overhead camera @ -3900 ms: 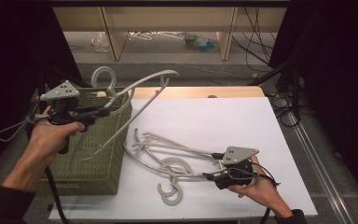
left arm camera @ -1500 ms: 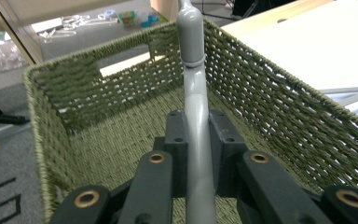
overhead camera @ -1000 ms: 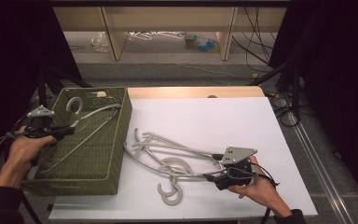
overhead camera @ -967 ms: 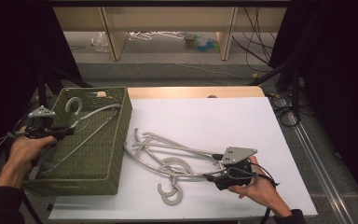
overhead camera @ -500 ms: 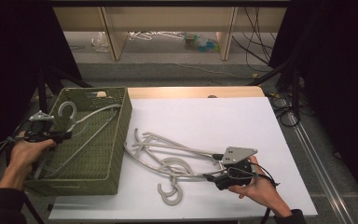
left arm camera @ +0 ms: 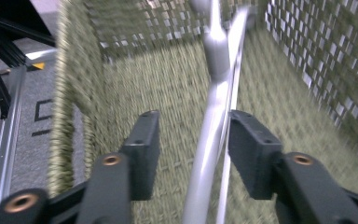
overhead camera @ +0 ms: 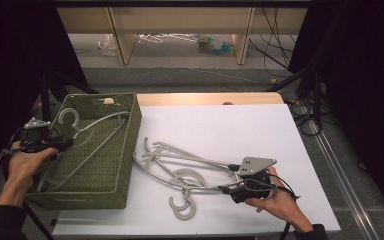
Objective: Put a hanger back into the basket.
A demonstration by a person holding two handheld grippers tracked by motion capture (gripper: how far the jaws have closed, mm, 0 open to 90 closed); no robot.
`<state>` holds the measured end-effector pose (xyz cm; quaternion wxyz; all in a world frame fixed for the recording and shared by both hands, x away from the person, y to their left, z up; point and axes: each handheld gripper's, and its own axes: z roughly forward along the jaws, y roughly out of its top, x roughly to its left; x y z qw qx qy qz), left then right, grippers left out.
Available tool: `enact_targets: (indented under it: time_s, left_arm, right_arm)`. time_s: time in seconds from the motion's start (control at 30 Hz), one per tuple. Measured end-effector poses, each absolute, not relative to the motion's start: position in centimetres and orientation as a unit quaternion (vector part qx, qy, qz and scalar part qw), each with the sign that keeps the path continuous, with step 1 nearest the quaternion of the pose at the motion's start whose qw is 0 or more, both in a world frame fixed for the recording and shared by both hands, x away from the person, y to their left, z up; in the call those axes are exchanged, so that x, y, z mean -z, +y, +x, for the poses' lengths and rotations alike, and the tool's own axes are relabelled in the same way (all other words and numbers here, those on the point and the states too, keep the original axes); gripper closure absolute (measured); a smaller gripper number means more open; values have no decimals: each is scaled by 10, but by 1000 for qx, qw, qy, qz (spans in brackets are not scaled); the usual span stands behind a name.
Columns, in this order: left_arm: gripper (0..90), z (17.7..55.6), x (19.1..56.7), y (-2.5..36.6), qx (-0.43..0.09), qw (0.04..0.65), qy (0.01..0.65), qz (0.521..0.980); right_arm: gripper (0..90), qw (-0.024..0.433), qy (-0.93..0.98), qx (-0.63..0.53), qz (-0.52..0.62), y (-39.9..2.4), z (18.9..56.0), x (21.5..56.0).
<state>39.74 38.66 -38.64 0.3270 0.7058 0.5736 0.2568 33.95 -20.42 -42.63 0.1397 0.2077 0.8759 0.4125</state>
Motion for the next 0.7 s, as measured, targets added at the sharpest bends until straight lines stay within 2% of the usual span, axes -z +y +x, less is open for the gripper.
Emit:
enact_targets:
  time_s: [0.1,0.33,0.47,0.57,0.7]
  left_arm:
    - [517,391,379,384,-260,351,570,695]
    - [582,390,381,376,-252,281,532,758]
    - [633,398,393,377,-247,258,544,759]
    - [722,403,401,379,-240,243,552,761]
    - [718,405,400,381,-235,240,566,753]
  right_arm:
    - [267,139,876,-411,212,-205,340,426]
    - [267,140,876,-413,206,-203,340,427]
    - [267,139,876,-413,206,-202,341,427]
    - [267,140,876,-412,206,-203,341,428]
    - [267,140,876,-413,208,-203,341,427]
